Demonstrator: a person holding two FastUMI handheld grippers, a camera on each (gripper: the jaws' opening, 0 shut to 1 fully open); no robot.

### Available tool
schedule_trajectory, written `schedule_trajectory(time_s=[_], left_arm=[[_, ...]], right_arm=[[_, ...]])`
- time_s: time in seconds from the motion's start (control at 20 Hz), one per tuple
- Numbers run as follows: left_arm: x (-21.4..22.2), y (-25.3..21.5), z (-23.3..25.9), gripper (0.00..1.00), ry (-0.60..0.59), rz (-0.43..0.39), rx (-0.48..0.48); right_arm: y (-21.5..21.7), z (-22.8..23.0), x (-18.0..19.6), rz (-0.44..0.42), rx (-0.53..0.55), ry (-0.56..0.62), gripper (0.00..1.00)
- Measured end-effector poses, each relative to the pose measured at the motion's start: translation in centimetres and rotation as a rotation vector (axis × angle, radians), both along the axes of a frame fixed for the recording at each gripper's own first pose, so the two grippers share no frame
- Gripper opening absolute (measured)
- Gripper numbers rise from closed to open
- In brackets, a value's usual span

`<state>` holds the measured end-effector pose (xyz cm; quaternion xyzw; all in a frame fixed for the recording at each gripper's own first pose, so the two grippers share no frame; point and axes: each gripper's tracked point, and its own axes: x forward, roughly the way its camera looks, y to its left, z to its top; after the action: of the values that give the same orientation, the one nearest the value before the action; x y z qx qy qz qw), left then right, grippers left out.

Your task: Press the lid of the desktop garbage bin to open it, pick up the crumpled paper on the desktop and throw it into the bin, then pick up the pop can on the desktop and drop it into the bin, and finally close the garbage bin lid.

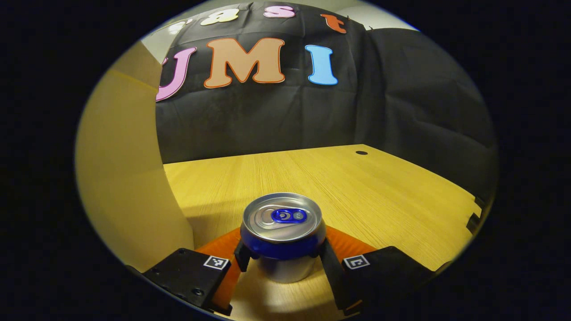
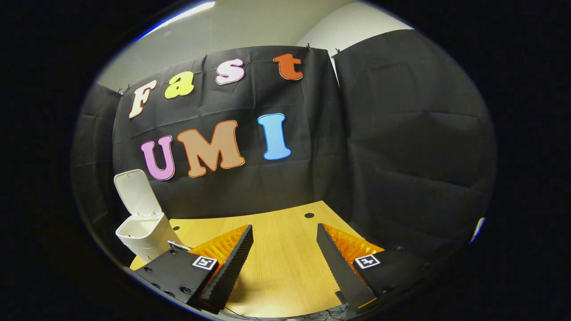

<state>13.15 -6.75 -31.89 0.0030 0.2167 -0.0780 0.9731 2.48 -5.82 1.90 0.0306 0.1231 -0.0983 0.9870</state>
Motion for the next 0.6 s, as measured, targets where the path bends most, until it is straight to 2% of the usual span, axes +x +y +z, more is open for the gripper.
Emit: schedule_trajectory(time_s=[0.2, 0.4, 0.6], left_arm=[[0.0, 0.4, 4.4, 0.78, -0.051, 0.015, -0.018], [-0.4, 1.2, 11.2, 0.77, -0.136, 0.023, -0.031], [-1.5, 1.5, 19.9, 0.77, -0.240, -0.018, -0.034]], right_arm=[[-0.1, -0.8, 0.6, 0.020, 0.014, 0.013, 0.96], [-0.4, -2.6, 0.6, 0.046, 0.046, 0.040, 0.96], [-0.6, -4.1, 0.5, 0.088, 0.024, 0.061, 0.96]])
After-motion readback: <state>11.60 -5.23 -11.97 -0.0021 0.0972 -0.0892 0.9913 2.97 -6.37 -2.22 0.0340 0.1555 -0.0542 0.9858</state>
